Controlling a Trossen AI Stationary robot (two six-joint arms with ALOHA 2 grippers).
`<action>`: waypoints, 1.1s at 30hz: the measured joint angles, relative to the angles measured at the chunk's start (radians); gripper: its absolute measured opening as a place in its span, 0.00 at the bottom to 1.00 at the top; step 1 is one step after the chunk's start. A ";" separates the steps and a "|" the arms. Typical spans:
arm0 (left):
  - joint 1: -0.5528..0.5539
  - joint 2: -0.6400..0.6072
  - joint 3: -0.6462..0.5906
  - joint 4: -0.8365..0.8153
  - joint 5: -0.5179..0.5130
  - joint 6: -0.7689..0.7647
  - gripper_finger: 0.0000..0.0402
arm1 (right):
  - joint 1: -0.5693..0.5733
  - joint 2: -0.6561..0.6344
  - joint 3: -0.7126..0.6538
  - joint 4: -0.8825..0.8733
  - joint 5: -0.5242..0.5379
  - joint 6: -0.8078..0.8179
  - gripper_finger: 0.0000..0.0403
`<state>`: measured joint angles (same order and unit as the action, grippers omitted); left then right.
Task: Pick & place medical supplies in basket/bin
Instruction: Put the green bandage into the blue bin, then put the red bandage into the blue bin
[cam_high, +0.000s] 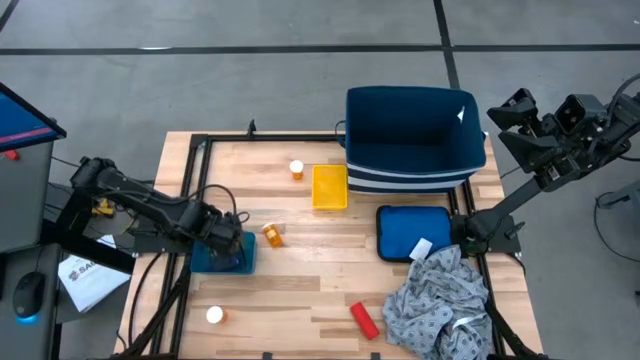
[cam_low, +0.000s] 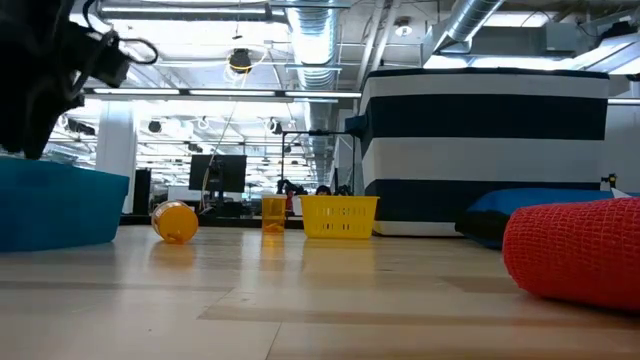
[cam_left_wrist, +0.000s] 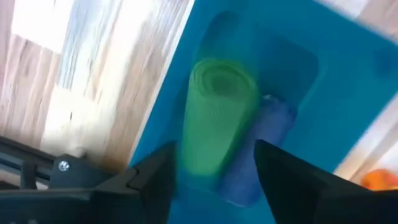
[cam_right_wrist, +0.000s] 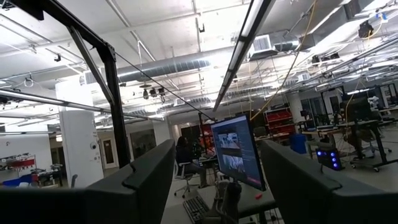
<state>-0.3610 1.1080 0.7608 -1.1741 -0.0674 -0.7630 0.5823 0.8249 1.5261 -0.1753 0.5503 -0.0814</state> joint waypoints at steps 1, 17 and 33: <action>0.000 0.000 -0.008 -0.001 0.012 0.012 0.55 | 0.000 0.000 0.000 -0.001 0.000 0.000 0.58; -0.002 -0.146 0.147 0.167 -0.037 0.181 0.62 | 0.000 0.006 0.000 -0.053 0.041 0.055 0.58; 0.190 -0.131 0.255 0.322 -0.165 0.360 0.61 | -0.001 0.109 -0.040 -0.877 0.000 1.036 0.58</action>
<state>-0.1708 0.9771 1.0158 -0.8522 -0.2328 -0.4027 0.5812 0.9337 1.4866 -1.0525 0.5502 0.9547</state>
